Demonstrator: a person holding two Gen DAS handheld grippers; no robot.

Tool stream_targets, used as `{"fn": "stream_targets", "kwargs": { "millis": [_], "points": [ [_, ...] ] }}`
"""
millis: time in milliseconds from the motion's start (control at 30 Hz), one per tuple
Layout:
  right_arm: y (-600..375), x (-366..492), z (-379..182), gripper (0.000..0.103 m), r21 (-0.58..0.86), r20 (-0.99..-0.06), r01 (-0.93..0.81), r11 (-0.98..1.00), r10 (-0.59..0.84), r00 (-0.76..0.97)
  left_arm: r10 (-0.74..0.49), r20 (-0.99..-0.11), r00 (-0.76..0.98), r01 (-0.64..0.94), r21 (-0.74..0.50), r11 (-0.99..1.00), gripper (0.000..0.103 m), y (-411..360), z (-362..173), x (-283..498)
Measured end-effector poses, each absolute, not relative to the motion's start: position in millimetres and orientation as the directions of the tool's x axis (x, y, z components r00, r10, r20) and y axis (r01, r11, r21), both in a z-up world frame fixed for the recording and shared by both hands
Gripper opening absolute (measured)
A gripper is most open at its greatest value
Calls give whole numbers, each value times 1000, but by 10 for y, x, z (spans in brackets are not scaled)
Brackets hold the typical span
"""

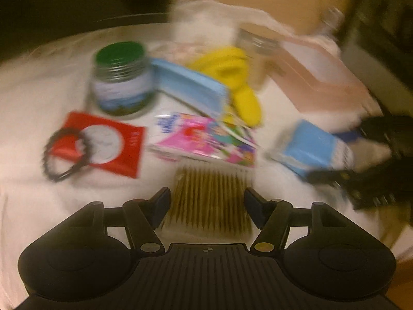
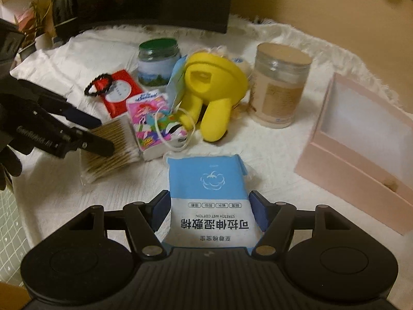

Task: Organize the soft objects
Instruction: 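Grasp the cotton-swab pack with the left tool while the right tool holds the blue pack, then carry both packs over the pink box and open both tools to drop them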

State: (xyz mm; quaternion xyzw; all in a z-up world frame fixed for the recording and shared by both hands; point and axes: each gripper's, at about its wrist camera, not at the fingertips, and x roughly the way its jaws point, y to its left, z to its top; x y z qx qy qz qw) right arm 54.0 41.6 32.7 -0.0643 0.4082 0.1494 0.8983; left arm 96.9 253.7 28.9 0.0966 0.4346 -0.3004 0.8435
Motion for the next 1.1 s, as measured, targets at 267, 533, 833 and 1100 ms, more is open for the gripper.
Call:
{"fn": "stream_targets", "kwargs": {
  "millis": [267, 533, 833, 1100],
  "points": [
    [455, 596, 199, 67, -12, -778, -315, 949, 189, 599, -398, -802, 445, 593, -69, 802, 78, 2338, 187, 928],
    [347, 611, 213, 59, 2, -770, -277, 961, 179, 613, -387, -803, 453, 603, -44, 797, 78, 2219, 175, 851],
    [-178, 133, 696, 57, 10, -733, -200, 980, 144, 665, -542, -773, 329, 745, -140, 652, 74, 1779, 498, 570],
    [-817, -118, 1554, 57, -85, -586, -33, 996, -23, 810, -712, -612, 344, 821, -172, 545, 74, 1131, 1372, 977]
  ]
}}
